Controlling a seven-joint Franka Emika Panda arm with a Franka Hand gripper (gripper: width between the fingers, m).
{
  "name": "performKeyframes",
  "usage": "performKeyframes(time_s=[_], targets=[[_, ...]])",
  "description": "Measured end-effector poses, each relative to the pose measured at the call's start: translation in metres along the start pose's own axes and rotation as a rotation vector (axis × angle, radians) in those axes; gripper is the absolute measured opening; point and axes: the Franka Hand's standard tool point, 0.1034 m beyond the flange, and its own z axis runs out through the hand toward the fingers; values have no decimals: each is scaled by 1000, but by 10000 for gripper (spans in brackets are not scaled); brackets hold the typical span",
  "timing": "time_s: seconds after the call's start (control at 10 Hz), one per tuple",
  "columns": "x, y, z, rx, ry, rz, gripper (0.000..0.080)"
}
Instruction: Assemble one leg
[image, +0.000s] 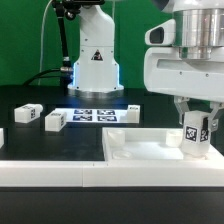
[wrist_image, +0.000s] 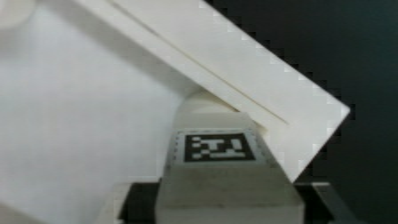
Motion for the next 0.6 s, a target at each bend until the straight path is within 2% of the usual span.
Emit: performKeyframes(time_s=[0.3, 0.4, 0.5, 0.6], targets=[[0, 0, 0, -1, -1, 57, 291], [0, 0, 0, -1, 0, 11, 361], [1, 0, 0, -1, 0, -83, 545], [1, 0, 0, -1, 1, -135, 545]])
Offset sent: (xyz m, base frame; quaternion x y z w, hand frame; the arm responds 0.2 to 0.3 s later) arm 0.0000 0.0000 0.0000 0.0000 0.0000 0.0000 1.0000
